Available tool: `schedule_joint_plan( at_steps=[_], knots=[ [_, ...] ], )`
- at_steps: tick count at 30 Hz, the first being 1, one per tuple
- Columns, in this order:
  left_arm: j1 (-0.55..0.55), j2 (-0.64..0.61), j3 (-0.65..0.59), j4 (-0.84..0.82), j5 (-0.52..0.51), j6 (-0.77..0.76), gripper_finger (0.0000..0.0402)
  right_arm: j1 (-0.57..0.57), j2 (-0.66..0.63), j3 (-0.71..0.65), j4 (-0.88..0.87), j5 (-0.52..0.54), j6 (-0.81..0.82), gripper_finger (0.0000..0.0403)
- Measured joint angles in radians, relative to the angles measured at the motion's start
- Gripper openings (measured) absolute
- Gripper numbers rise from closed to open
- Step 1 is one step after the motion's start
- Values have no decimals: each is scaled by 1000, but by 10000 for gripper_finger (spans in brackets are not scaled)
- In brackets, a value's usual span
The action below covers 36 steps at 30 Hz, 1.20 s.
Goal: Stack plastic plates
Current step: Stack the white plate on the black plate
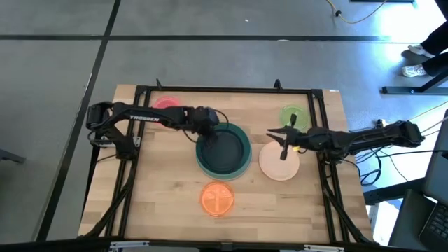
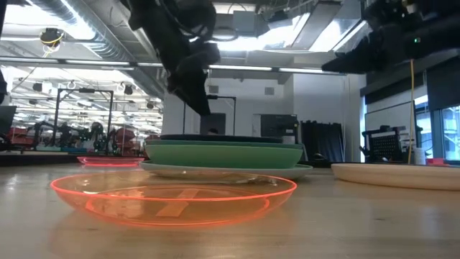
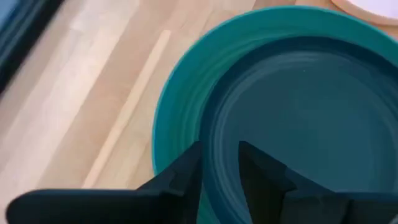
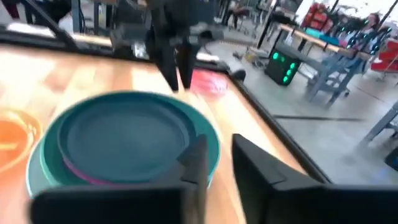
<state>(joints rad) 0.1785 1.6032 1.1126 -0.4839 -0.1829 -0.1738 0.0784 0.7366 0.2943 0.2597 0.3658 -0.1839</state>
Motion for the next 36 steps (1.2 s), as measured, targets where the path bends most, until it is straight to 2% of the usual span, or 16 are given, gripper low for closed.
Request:
schedule_joint_plan(
  at_steps=[4, 9, 14, 16, 18, 22, 25, 29, 36],
  knots=[
    [-112, 0, -15, 25, -82, 1, 95, 0, 41, 38, -108, -37, 34, 127],
    [-265, 0, -119, 235, -166, 2, 94, 0, 111, 127, -235, -116, 82, 178],
    [-438, -24, -238, 496, -177, 3, 94, 1, 185, 150, -263, -313, 204, 194],
    [-499, -30, -284, 593, -211, 3, 94, 13, 229, 149, -268, -405, 264, 194],
    [-552, -30, -329, 718, -261, 3, 94, 46, 277, 149, -272, -442, 301, 195],
    [-622, -22, -407, 870, -287, -61, 94, 136, 378, 149, -299, -445, 373, 195],
    [-636, -22, -420, 912, -292, -109, 94, 201, 448, 149, -298, -386, 490, 195],
    [-644, -22, -418, 910, -293, -105, 94, 264, 511, 149, -355, -340, 593, 195],
    [-635, -22, -417, 915, -293, -112, 94, 288, 539, 149, -401, -301, 607, 195]
  ],
)
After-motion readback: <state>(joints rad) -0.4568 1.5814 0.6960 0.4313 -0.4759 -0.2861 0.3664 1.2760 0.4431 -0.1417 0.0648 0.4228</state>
